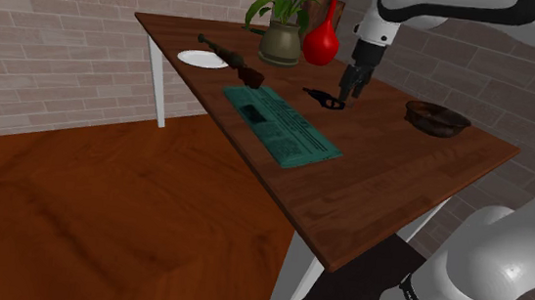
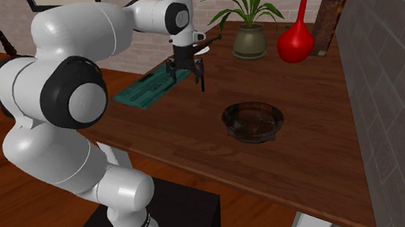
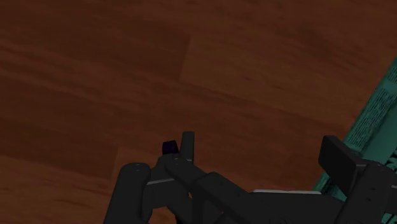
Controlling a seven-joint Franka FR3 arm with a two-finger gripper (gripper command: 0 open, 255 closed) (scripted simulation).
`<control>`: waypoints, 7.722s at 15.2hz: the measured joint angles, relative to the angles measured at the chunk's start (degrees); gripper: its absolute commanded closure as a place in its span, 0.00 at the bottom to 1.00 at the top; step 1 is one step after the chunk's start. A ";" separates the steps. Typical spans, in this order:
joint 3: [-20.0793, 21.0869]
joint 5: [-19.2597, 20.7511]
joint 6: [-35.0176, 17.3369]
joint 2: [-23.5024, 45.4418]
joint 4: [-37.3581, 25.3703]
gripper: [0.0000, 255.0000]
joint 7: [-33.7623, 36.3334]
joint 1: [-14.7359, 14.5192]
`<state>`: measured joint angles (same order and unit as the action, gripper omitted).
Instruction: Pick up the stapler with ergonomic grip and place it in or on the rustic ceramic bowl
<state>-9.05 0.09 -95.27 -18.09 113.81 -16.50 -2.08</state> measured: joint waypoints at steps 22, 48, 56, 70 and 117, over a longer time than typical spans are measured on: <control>-2.13 -0.06 -8.17 19.46 -12.07 0.00 -13.19 -0.26; -2.22 -0.30 3.00 20.70 -24.49 1.00 -13.40 -0.14; -2.35 -0.72 9.72 22.76 -33.22 1.00 -13.63 0.05; -3.74 -0.59 17.96 21.65 -40.36 1.00 -16.75 1.85; -20.10 11.31 6.03 -5.70 -4.00 0.00 -44.00 14.43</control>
<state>-29.15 11.40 -89.24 -23.79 109.81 -60.50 12.35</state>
